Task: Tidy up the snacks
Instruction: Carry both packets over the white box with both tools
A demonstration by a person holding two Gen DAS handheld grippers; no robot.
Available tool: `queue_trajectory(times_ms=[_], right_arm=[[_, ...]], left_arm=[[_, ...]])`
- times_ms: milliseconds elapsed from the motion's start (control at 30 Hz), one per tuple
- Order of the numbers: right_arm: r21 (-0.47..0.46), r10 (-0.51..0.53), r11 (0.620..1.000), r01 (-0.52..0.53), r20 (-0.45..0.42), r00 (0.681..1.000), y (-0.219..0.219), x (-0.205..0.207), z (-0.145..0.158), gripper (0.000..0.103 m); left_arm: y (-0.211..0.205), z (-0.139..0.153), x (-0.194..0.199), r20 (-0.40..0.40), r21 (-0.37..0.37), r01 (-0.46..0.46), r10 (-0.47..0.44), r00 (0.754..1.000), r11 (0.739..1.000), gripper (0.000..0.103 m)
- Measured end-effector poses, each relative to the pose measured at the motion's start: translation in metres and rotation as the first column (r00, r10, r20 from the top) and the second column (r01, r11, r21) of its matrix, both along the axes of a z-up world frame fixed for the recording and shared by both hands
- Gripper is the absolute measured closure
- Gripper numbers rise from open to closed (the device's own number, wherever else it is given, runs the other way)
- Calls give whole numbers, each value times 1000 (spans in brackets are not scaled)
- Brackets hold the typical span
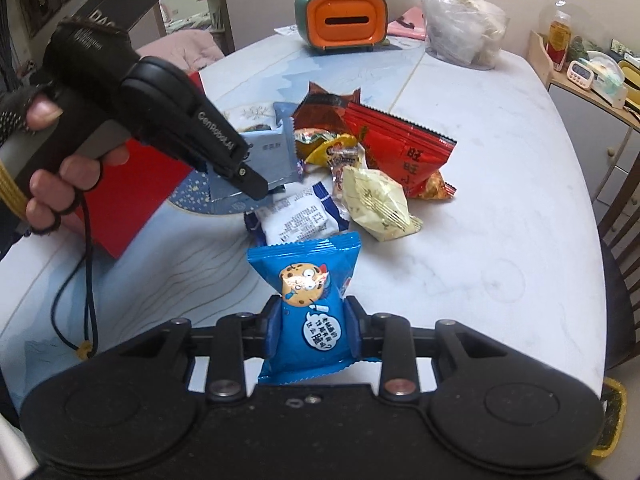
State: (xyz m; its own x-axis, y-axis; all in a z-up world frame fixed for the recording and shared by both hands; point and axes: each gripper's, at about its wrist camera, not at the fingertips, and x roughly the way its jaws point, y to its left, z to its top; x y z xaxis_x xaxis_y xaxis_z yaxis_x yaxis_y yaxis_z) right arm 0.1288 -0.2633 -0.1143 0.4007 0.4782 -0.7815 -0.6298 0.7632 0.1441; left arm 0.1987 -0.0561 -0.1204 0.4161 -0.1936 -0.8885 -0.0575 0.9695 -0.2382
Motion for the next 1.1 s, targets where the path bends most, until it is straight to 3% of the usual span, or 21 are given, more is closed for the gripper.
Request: queue_trajectory(times_ms=[533,800,1100], right_arm=[[66,61,996,-66,71,996,36,-24,72,72],[95,130,986,-140,105,986,89,-22,98,72],[108,192,973,-202,102,976,167,-17,105,72]], left_arm=[[48,71,-70,113,-5,-94,94,989,996,90],[96,89,-95,153,8,-164,160,975,987,89],[157,92,-119,163,50,-249,238,957,967,89]])
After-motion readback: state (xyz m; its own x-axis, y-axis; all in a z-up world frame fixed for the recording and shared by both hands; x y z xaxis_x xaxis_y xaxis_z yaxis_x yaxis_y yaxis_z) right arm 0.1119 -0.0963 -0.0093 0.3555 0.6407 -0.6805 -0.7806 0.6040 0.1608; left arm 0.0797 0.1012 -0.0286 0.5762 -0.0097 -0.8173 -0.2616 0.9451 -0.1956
